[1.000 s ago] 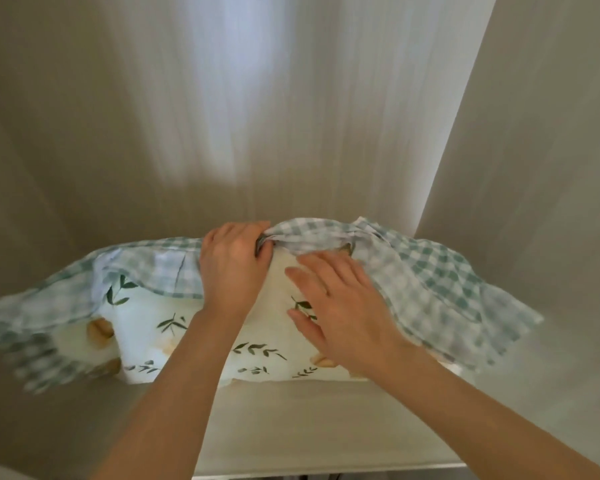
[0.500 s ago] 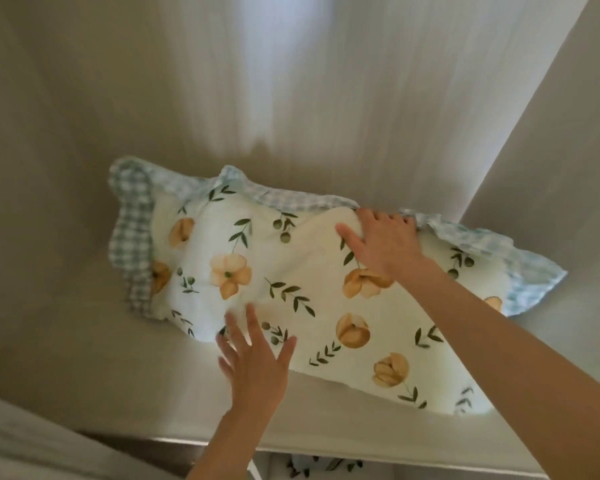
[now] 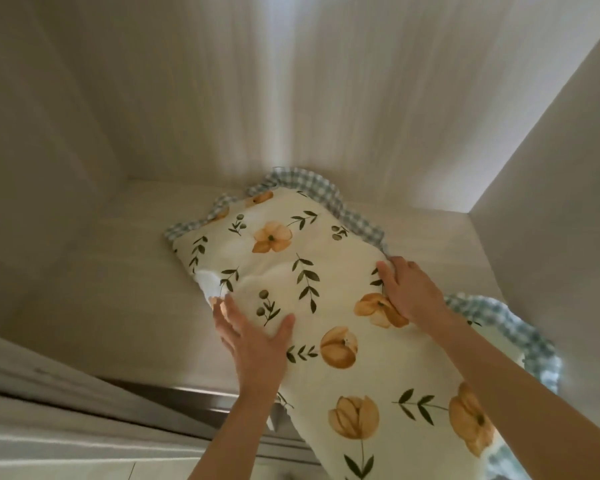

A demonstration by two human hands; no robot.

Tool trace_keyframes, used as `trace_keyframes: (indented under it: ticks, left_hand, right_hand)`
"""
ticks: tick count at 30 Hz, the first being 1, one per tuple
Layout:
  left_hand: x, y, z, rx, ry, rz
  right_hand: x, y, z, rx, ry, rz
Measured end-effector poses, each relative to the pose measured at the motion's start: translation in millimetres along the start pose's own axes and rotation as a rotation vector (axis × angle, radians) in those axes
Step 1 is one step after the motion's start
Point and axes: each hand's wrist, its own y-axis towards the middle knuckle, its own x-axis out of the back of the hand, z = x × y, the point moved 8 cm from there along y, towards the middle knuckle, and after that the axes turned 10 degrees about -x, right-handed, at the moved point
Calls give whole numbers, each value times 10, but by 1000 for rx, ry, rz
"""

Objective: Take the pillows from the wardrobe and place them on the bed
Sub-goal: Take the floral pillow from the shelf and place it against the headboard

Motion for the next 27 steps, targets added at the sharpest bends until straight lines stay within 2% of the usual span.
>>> trace_keyframes:
  ticks: [2,4,10,17,22,27]
  left_hand:
    - [19,-75,115,152,-46,-37]
    - [21,-176,232,277,-91,-64]
    - [-68,-540,217,418,-289,-140]
    - [137,-880,-237,301,-267,-336]
    - [352,-1296,-665,129,-258,-501]
    - [647,-1819,-1044,-3,-262,-649]
  right_hand:
    - [-20,-30,27,34,-37,-29]
    - [-71,-41,22,18,-18,22]
    - [-146,-147,-28,28,-20,123]
    - [-27,-363,-259,60,208,220]
    - [215,-608,-364,141,333,135]
    - [470,-962,-382,267,575,145]
